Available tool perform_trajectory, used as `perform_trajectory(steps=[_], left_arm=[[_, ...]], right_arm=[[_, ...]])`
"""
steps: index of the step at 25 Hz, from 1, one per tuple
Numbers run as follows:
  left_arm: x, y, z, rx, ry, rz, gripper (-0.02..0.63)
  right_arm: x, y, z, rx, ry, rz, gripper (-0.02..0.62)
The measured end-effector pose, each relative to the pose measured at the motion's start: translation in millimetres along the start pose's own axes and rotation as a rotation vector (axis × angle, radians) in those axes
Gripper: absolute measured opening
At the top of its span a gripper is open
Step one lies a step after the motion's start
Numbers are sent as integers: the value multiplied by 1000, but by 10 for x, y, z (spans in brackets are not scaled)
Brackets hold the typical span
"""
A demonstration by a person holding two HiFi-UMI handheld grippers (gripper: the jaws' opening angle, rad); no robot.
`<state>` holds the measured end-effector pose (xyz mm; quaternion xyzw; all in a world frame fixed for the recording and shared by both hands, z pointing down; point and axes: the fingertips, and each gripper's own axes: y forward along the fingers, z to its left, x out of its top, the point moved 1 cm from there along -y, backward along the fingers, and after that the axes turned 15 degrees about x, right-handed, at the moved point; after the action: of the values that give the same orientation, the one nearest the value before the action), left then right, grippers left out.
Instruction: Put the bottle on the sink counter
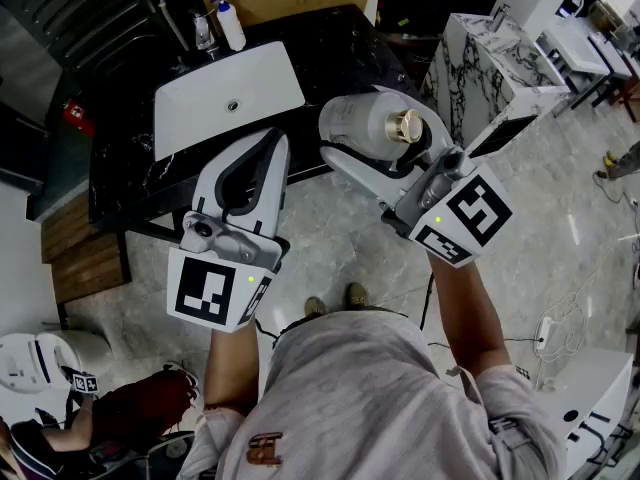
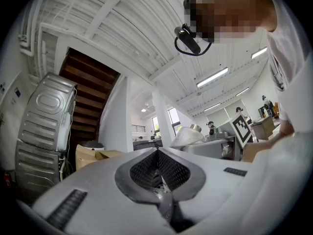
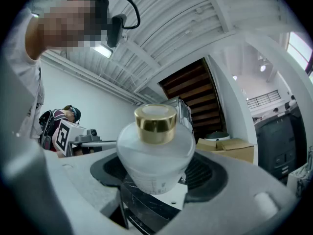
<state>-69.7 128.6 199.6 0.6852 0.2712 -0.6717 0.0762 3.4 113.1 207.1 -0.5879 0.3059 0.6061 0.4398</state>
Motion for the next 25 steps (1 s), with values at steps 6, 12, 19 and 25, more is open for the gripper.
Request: perform_trajectory(steps=[6,12,19,25], left_arm=[[19,-25,-7,3,2,0,2],[33,-26,-40,11,9,5,2],[-15,74,-152,27,25,14,2],[-57,217,-244,65,42,21,2]], right_arm=[[11,-14,11,-3,10,-8,330],[24,-87,4,-4,20,-15,330],[-8,-262,-100,-2,15,-11,330],[8,-437,-302,11,13,-14,330]])
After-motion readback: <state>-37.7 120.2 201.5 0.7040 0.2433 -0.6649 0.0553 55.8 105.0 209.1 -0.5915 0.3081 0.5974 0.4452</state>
